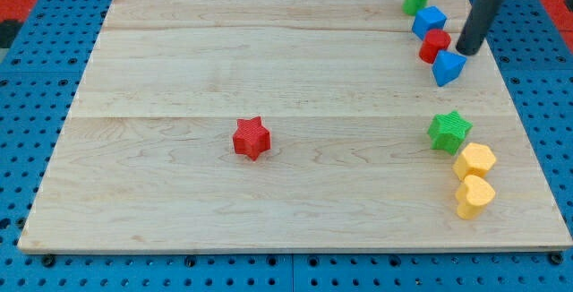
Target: Slide the red circle to the left of the blue triangle
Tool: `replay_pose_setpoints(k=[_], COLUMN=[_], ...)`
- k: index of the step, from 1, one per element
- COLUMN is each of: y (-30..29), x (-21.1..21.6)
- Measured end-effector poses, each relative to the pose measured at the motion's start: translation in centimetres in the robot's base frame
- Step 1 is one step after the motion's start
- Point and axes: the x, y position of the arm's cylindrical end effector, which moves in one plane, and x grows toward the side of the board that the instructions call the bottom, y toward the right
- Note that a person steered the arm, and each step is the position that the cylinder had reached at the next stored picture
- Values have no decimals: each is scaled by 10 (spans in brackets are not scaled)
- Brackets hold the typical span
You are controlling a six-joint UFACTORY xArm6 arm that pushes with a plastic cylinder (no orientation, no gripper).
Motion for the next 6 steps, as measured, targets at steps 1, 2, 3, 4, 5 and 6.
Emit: replay_pose_setpoints(k=[1, 2, 3, 4, 5, 6], y=[-17, -67, -110, -169, -193, -183], x=[-6, 27, 19, 19, 19, 16])
